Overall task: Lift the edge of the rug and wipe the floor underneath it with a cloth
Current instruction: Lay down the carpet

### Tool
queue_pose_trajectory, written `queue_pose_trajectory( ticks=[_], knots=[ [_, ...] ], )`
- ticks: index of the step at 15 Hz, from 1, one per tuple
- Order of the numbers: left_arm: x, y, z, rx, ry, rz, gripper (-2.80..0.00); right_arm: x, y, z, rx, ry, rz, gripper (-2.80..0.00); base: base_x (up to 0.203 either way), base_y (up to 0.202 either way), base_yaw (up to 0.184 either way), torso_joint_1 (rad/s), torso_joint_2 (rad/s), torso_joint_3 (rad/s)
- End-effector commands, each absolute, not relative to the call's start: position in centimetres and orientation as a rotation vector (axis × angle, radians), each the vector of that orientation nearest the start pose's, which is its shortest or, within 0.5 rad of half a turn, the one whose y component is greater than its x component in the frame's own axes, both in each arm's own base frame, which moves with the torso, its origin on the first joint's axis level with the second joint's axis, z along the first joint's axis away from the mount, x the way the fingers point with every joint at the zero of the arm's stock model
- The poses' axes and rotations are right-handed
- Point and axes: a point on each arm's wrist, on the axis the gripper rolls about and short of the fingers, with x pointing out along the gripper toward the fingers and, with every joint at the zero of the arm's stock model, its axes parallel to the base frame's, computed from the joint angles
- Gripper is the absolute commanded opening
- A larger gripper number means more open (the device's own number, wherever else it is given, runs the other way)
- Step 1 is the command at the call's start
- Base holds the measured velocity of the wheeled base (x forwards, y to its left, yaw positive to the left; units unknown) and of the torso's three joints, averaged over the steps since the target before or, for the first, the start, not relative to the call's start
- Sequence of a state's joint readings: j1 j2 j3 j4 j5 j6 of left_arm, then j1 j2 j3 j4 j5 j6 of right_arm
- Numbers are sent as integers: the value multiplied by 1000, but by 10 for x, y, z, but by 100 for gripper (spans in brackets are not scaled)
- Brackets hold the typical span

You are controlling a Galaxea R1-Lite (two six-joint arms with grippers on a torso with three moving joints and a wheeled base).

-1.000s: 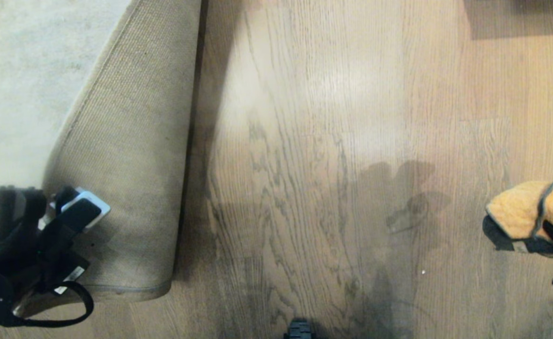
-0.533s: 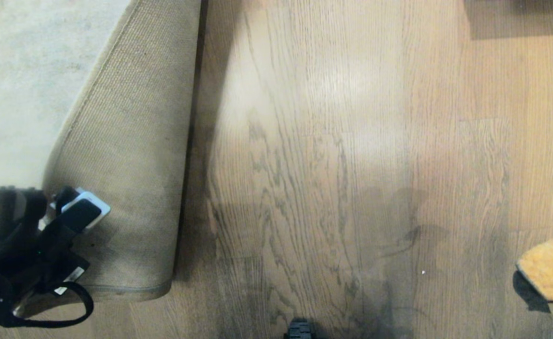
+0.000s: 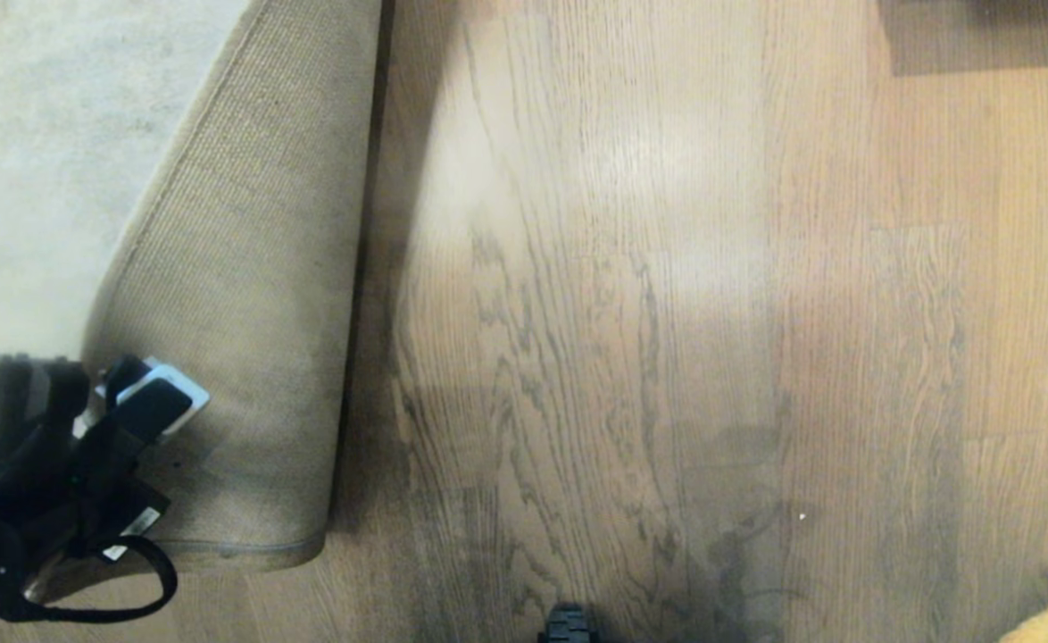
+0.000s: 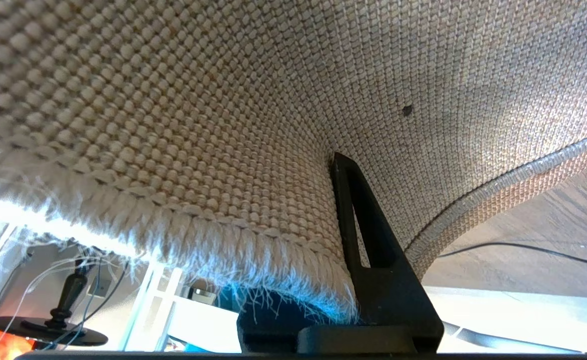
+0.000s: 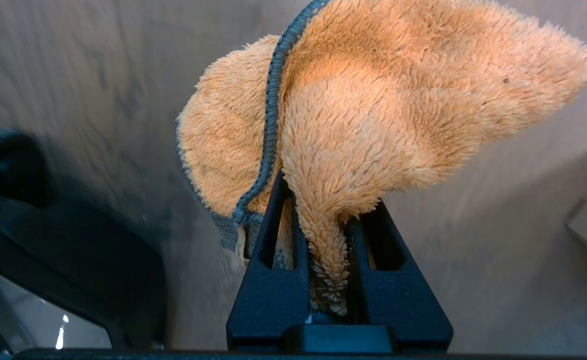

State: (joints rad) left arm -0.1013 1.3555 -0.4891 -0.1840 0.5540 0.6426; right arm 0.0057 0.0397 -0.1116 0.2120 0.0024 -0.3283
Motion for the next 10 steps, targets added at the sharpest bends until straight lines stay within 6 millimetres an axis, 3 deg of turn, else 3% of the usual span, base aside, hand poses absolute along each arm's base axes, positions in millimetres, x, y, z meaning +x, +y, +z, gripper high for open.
queue_pose_trajectory(
  ticks=[1,10],
  knots=[
    [182,-7,145,835,783,214,-280,-32,0,83,-305,91,48,-280,0,0,0,0,0,0],
    [182,-7,144,836,784,211,-280,-23,1,74,-98,21,46,-280,0,0,0,0,0,0]
  ],
)
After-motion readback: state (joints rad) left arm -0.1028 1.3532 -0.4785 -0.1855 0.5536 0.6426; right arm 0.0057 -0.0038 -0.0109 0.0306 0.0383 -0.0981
